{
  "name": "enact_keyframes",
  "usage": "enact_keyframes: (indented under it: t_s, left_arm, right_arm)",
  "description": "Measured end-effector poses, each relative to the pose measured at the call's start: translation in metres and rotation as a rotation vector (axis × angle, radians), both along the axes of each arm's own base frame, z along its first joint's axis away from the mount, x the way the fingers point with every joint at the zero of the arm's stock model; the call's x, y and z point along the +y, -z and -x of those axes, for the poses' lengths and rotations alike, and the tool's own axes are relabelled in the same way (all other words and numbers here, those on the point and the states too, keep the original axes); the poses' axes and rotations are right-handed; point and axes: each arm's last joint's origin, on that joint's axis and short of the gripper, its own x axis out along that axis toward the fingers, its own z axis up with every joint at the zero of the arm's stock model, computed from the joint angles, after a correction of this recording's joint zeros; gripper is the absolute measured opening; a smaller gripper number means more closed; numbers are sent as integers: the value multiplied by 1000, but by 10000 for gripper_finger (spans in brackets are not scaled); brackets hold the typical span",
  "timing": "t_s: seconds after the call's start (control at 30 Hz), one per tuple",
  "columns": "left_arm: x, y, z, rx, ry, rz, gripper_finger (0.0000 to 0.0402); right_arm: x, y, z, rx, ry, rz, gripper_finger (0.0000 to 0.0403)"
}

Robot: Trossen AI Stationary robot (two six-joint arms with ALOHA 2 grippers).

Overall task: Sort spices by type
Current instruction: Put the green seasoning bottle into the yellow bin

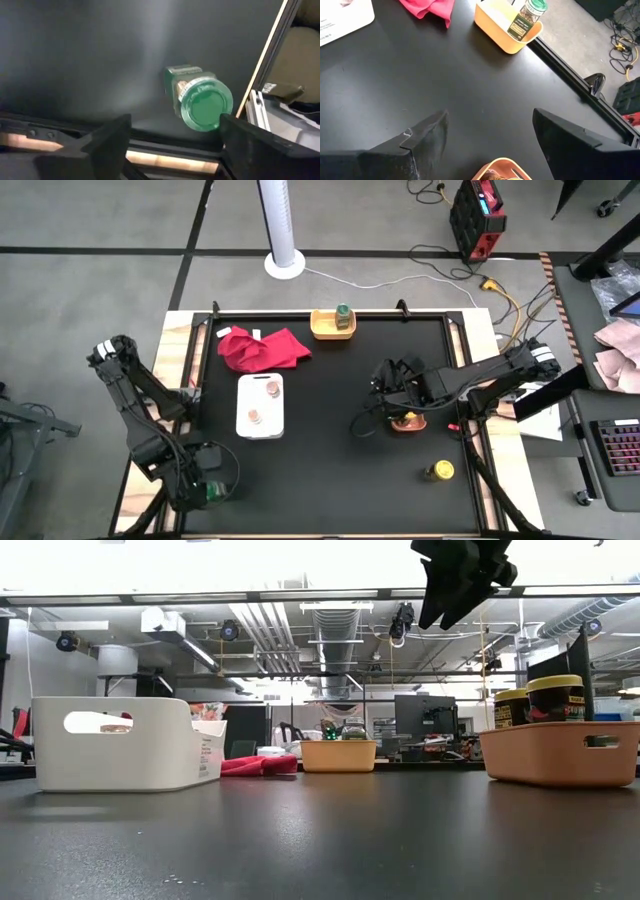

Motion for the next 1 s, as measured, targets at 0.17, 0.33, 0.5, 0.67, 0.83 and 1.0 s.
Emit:
enact_keyframes:
  t_s: [0.17, 0.33, 0.5, 0.67, 0.83, 1.0]
  left_arm:
    - [-1, 1, -1, 0, -20, -4, 344]
    - [-4, 0, -2, -3, -26, 33, 370]
    - [-10, 1, -6, -29, -25, 80, 373]
    - [-18, 8, -8, -22, -16, 68, 373]
    - [-26, 19, -11, 0, -23, 38, 373]
    - [-33, 25, -15, -23, -28, 35, 373]
  right_arm:
    - [0, 0, 0, -2, -1, -1, 291]
    - [0, 0, 0, -4, 1, -2, 292]
    - [0, 0, -1, -8, 1, -4, 284]
    - [0, 0, -1, -10, -1, -11, 286]
    - [1, 0, -2, -15, -5, -25, 297]
    - [1, 0, -2, -14, -8, -24, 303]
